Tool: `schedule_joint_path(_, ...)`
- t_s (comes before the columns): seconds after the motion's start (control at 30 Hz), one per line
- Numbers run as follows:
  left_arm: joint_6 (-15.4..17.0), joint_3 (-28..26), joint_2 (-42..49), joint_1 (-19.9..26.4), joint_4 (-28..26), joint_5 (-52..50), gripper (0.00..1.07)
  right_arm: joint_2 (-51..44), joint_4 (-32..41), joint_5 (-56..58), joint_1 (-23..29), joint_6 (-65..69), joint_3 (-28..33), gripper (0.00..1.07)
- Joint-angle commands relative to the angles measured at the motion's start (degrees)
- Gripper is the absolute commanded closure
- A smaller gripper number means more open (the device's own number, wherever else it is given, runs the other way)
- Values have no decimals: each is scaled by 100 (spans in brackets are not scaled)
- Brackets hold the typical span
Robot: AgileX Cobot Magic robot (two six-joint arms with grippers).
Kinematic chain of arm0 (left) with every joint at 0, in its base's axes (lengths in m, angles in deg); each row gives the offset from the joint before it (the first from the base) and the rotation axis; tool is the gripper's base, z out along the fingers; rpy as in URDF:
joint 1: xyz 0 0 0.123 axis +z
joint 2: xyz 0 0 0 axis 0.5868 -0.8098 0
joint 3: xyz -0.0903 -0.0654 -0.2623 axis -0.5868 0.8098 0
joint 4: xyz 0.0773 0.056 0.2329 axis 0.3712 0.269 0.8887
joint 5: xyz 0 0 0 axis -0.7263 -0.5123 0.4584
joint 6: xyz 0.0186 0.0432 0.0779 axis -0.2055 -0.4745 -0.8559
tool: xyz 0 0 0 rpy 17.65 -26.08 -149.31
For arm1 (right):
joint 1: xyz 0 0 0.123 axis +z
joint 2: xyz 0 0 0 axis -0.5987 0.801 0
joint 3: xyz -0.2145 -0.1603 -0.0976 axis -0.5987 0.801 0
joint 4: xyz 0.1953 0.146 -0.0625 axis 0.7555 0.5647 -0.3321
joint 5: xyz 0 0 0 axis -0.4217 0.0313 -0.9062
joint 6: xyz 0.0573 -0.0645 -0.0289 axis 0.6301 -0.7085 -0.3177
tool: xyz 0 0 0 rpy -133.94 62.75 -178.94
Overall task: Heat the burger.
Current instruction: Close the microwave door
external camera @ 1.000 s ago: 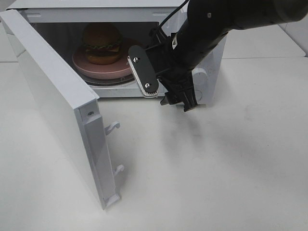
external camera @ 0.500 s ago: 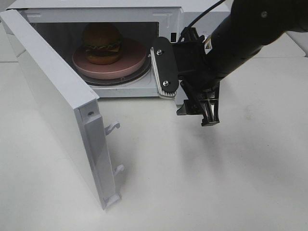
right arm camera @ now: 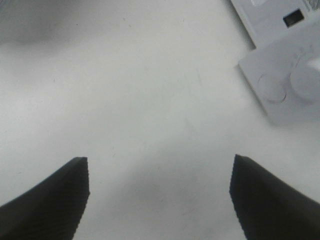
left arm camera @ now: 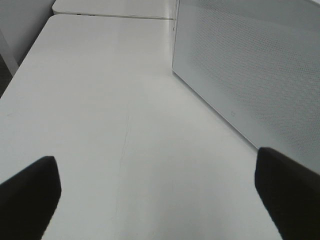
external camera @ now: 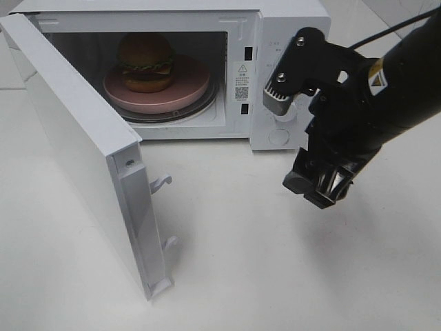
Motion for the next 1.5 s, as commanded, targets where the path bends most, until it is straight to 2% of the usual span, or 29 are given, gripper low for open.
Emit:
schedule_joint_path(0.03,-6,0,86,6,-40,-11,9,-298,-223,619,17,814,97,32)
schedule_joint_path(0.23,-6,0,86,6,-40,-11,9,-768,-493,1495,17,1581,92,32)
schedule_joint_path(0.57,-6,0,86,6,-40,-11,9,-1736,-424,2624,17,1931,92,32)
schedule_joint_path(0.9,-6,0,86,6,-40,-11,9,-2853,-424,2928,11,2028,309,32)
schedule_joint_path(1.0,-6,0,86,6,-40,-11,9,-3226,-378,2979,-166,2040,498,32)
schedule_joint_path(1.07,-6,0,86,6,-40,-11,9,-3696,-378,2979,-665,2040,728,32)
schedule_joint_path(1.1,-6,0,86,6,-40,-11,9,-3696,-378,2979,-665,2040,728,32)
schedule_joint_path(1.17,-6,0,86,6,-40,-11,9,-4045,-378,2979,-1060,2040,871,32)
schedule_joint_path(1.5,-6,0,86,6,-40,-11,9,-5197,-361,2951,-1833,2149,1444,32)
